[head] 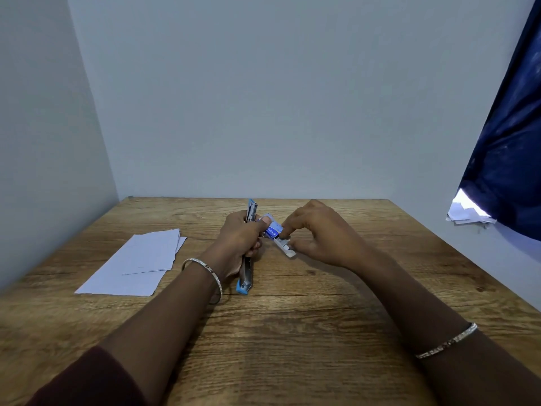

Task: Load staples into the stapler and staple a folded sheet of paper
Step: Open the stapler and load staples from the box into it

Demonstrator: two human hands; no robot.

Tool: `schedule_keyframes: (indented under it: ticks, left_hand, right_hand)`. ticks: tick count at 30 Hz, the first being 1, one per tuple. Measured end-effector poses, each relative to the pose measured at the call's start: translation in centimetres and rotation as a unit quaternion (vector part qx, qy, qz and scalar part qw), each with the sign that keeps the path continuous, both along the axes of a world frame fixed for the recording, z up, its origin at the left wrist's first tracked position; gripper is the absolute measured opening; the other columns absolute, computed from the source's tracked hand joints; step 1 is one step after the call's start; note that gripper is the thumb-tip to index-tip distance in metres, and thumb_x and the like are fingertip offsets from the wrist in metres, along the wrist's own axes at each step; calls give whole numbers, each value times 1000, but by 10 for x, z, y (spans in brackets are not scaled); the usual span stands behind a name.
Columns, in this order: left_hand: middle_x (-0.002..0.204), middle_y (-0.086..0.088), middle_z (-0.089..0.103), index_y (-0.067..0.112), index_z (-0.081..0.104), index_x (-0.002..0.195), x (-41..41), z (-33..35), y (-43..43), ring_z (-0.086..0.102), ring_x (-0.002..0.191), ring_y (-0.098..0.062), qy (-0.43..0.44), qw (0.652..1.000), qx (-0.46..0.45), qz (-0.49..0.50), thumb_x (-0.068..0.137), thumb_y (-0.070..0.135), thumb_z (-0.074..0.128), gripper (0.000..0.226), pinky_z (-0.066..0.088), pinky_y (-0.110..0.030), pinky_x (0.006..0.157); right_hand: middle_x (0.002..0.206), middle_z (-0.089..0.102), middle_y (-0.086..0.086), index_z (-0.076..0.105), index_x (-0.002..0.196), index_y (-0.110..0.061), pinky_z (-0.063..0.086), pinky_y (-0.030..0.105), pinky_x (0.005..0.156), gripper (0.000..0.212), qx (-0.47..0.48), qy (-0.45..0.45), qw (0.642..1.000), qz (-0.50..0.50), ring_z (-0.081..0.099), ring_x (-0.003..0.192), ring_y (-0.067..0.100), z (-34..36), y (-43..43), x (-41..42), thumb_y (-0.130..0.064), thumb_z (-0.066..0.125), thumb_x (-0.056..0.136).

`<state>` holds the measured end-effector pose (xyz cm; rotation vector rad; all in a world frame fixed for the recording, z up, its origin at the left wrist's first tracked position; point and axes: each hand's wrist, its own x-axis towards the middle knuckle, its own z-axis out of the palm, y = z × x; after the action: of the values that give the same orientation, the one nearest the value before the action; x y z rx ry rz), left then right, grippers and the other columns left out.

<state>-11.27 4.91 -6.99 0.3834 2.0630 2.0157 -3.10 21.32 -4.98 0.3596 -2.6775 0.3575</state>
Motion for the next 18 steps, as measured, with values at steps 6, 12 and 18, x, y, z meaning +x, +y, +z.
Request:
schedule_keyframes:
  ticks: [6, 12, 18]
  left_hand:
    - [64, -7, 45, 0, 58, 114, 3, 1, -1, 35, 29, -3, -10, 1000, 5, -11, 101, 12, 60, 18, 25, -13, 30]
    - [62, -7, 45, 3, 54, 105, 3, 2, -1, 34, 28, -3, -23, 1000, 5, -13, 100, 13, 60, 13, 24, -14, 29]
    - [59, -9, 45, 3, 52, 103, 4, 1, -1, 32, 25, -4, -34, 999, 16, -10, 101, 12, 60, 12, 24, -14, 28]
  right_hand:
    - [112, 75, -10, 80, 103, -29, 46, 39, 88, 22, 13, -8, 1000, -6, 51, 106, 18, 0, 1, -1, -23, 77, 83]
    - [104, 76, -9, 80, 95, -27, 47, 39, 85, 13, -2, 4, 1000, -3, 54, 103, 16, -1, 2, -1, -23, 78, 82]
    - [101, 75, -12, 79, 90, -28, 40, 29, 78, 16, -28, 20, 999, 5, 51, 98, 12, -1, 2, -1, -16, 75, 81]
